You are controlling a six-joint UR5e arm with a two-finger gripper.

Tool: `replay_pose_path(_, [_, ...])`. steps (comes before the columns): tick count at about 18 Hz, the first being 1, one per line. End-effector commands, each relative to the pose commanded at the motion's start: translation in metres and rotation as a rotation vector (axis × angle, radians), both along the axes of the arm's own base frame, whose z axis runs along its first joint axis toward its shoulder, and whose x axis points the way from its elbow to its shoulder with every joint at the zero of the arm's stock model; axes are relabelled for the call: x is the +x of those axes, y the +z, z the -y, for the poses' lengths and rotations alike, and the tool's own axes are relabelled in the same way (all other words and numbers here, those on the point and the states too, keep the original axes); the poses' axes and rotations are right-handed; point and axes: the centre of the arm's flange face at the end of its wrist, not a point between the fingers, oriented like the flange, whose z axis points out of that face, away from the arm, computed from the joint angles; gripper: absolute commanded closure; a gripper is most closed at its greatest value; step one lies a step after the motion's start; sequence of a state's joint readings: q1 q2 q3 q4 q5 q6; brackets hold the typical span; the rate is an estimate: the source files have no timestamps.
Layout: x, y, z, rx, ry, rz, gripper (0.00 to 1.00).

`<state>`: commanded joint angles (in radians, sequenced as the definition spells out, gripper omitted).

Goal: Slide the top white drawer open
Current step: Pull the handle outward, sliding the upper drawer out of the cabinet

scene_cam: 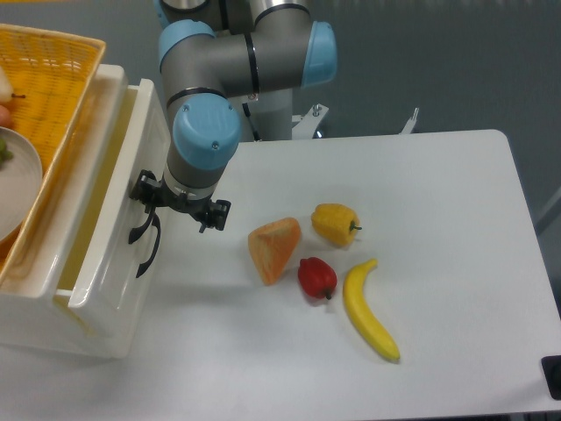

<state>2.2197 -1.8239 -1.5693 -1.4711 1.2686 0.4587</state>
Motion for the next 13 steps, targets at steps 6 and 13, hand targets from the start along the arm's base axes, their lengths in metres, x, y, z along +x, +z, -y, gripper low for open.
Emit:
replay_pose_path(6, [-0.005, 0.002, 0.001, 0.005, 0.005, -0.003, 0.00])
replay_pose_path(13, [-0.020, 0.003, 0.006, 0.010, 0.025, -0.009, 0.00])
